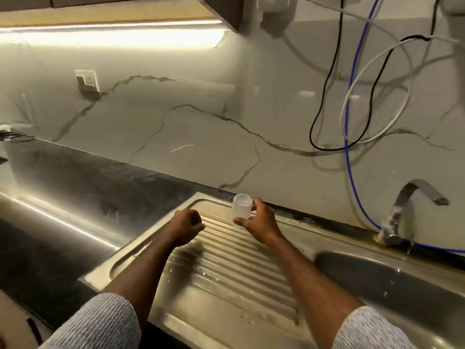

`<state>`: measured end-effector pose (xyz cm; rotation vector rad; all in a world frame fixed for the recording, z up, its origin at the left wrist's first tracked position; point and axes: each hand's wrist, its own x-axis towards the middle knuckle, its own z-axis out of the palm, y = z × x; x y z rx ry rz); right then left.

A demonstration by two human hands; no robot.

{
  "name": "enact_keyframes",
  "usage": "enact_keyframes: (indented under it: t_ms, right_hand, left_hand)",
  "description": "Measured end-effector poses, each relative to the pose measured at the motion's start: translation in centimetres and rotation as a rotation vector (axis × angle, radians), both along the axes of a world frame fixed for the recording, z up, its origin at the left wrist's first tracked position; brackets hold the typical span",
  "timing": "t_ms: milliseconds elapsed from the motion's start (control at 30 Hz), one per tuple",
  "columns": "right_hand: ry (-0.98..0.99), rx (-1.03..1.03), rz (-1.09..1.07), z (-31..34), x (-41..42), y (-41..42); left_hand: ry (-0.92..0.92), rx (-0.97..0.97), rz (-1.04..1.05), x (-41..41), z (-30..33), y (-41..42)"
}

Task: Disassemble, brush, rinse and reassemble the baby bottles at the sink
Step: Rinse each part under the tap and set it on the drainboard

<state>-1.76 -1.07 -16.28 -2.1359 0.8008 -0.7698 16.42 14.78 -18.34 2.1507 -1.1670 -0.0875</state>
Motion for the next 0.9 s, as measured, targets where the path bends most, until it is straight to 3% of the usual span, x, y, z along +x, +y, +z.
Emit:
enact_keyframes:
  t_ms: [433, 900]
  right_hand:
    - [0.032, 0.038, -0.015, -1.5, 14.4, -1.4]
    - [0.126, 0.061, -0.055, -3.5, 15.6, -2.9]
  left_hand:
    - [0.032, 0.051, 0.015, 7.7, -1.6, -1.8]
    - [0.039, 0.032, -0.032, 7.1, -1.2, -2.4]
